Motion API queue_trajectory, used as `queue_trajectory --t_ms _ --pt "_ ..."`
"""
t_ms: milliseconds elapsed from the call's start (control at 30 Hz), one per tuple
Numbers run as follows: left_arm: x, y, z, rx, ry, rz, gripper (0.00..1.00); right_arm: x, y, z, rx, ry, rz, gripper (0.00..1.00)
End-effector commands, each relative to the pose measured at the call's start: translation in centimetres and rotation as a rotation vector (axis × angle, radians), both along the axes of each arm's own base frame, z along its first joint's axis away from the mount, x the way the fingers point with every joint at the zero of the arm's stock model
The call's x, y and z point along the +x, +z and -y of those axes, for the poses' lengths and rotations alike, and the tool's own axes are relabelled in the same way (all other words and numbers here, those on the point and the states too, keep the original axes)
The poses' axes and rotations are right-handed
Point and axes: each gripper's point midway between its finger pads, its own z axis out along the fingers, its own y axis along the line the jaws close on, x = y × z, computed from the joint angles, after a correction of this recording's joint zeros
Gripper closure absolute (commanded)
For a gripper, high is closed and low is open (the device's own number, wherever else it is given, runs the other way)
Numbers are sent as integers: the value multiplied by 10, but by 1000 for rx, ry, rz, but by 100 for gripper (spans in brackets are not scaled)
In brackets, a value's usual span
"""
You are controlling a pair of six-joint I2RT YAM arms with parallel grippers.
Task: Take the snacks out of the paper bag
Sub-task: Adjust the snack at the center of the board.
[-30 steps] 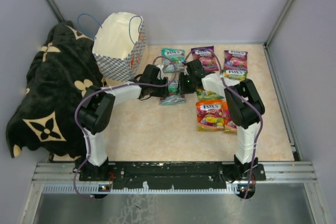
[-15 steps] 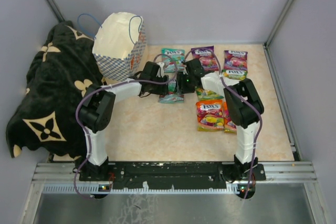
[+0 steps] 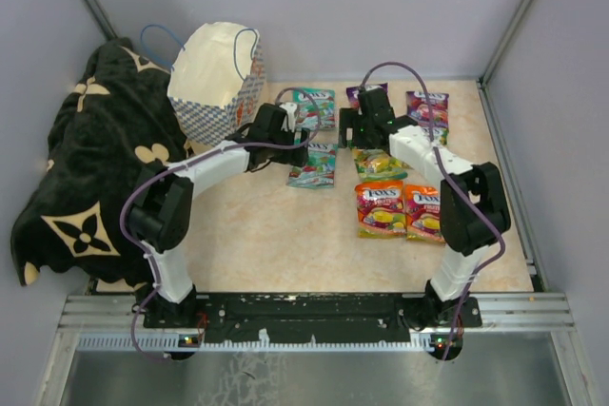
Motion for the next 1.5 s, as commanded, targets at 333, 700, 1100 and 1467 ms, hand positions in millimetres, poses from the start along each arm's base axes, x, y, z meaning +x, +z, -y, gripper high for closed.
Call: queue_trajectory --t_ms 333,700,1100,1467 --pt "15 -15 43 5 -82 20 0 17 -69 85 -276 -155 -126 16" --pt "37 -38 57 17 -56 -23 1 21 -99 83 -144 -282 -225 18" --pt "52 -61 54 26 73 -53 1 15 -99 80 -27 -393 -253 21" --pt "60 -74 24 82 342 -88 1 23 -23 79 -12 -322 -123 14"
